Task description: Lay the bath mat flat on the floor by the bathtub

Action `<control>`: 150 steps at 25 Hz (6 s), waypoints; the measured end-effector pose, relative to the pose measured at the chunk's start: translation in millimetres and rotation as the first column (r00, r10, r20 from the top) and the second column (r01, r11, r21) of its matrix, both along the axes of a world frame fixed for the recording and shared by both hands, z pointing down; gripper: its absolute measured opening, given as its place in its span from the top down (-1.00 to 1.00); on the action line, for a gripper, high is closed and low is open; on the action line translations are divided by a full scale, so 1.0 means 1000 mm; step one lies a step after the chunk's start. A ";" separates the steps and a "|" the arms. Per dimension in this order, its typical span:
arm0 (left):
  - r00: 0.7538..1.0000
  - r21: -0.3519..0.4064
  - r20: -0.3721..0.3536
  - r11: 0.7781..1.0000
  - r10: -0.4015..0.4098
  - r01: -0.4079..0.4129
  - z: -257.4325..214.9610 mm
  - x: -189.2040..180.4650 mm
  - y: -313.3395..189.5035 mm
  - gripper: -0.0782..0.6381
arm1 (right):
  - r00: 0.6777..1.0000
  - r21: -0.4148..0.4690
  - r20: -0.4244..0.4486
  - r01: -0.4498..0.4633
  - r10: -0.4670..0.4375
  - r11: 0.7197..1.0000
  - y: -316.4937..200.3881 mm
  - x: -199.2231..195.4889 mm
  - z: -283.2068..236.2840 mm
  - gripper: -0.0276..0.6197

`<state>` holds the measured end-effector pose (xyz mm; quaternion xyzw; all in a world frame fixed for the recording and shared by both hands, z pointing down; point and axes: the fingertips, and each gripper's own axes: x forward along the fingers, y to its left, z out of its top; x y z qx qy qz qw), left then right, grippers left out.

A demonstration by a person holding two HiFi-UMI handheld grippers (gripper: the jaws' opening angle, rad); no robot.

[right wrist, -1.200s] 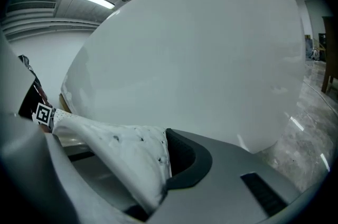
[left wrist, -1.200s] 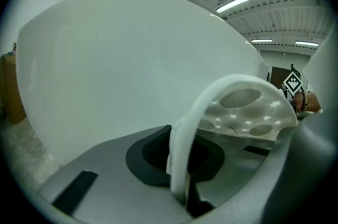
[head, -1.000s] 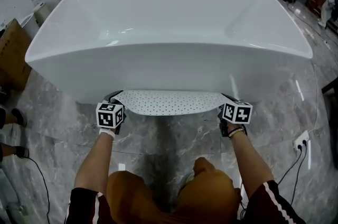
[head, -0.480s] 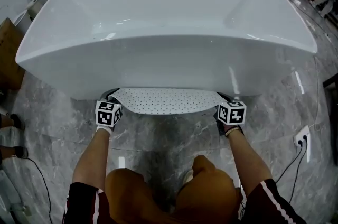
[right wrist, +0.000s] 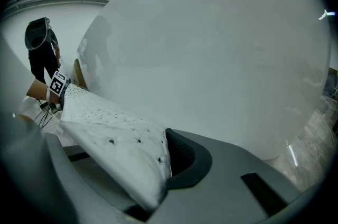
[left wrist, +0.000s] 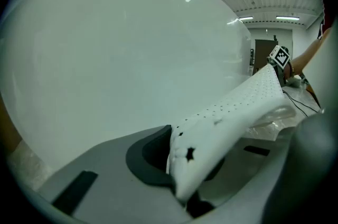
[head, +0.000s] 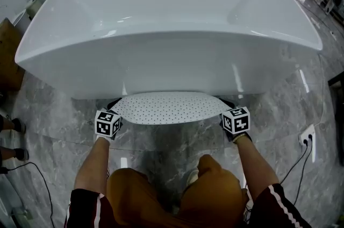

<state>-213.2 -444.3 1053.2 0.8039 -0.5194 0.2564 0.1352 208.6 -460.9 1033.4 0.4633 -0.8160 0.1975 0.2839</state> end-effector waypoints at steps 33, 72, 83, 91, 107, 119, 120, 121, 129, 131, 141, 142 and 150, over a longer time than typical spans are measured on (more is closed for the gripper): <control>0.956 -0.309 0.099 0.922 0.277 -0.235 0.088 0.024 0.119 0.71 | 0.928 -0.193 -0.362 0.020 -0.090 0.981 0.119 0.071 0.062 0.66; 0.824 -0.317 0.398 0.903 0.403 -0.289 0.096 -0.001 0.076 0.70 | 0.917 -0.143 -0.394 0.006 -0.062 0.990 0.123 0.056 0.086 0.82; 0.869 -0.401 0.306 0.880 0.390 -0.254 0.148 0.004 0.141 0.67 | 0.808 -0.090 -0.566 0.136 -0.163 0.987 0.087 0.044 0.068 0.82; 0.864 -0.406 0.329 0.883 0.382 -0.237 0.152 -0.001 0.134 0.67 | 0.806 -0.146 -0.566 0.111 -0.175 0.983 0.103 0.051 0.089 0.82; 0.889 -0.460 0.258 0.857 0.378 -0.231 0.154 -0.017 0.172 0.41 | 0.881 -0.277 -0.438 0.060 -0.181 0.959 0.151 0.050 0.114 0.50; 0.884 -0.456 0.284 0.863 0.372 -0.217 0.139 -0.045 0.210 0.38 | 0.860 -0.267 -0.506 -0.089 -0.060 0.960 0.208 0.114 0.099 0.50; 0.889 -0.445 0.288 0.872 0.356 -0.205 0.134 -0.051 0.208 0.38 | 0.861 -0.262 -0.506 -0.105 -0.044 0.959 0.209 0.116 0.093 0.51; 0.897 -0.433 0.285 0.880 0.339 -0.195 0.128 -0.056 0.206 0.38 | 0.869 -0.260 -0.495 -0.124 -0.022 0.958 0.209 0.114 0.089 0.51; 0.973 -0.291 0.163 0.950 0.164 -0.111 0.064 -0.060 0.168 0.38 | 0.919 -0.156 -0.365 -0.220 0.151 0.963 0.172 0.079 0.045 0.52; 0.989 -0.246 0.103 0.966 0.104 -0.076 0.047 -0.057 0.156 0.38 | 0.940 -0.136 -0.297 -0.216 0.168 0.967 0.164 0.065 0.034 0.52; 0.992 -0.058 -0.127 0.998 -0.005 -0.003 -0.032 -0.012 0.104 0.37 | 0.984 0.066 -0.124 -0.118 0.125 0.991 0.115 0.020 -0.039 0.52; 0.993 -0.052 -0.119 0.999 0.004 -0.010 -0.036 -0.006 0.101 0.37 | 0.985 0.072 -0.126 -0.108 0.117 0.992 0.113 0.019 -0.043 0.52; 0.997 -0.022 -0.073 1.000 0.019 -0.021 -0.103 0.022 0.095 0.37 | 0.985 0.044 -0.127 -0.114 0.119 0.992 0.106 0.032 -0.094 0.52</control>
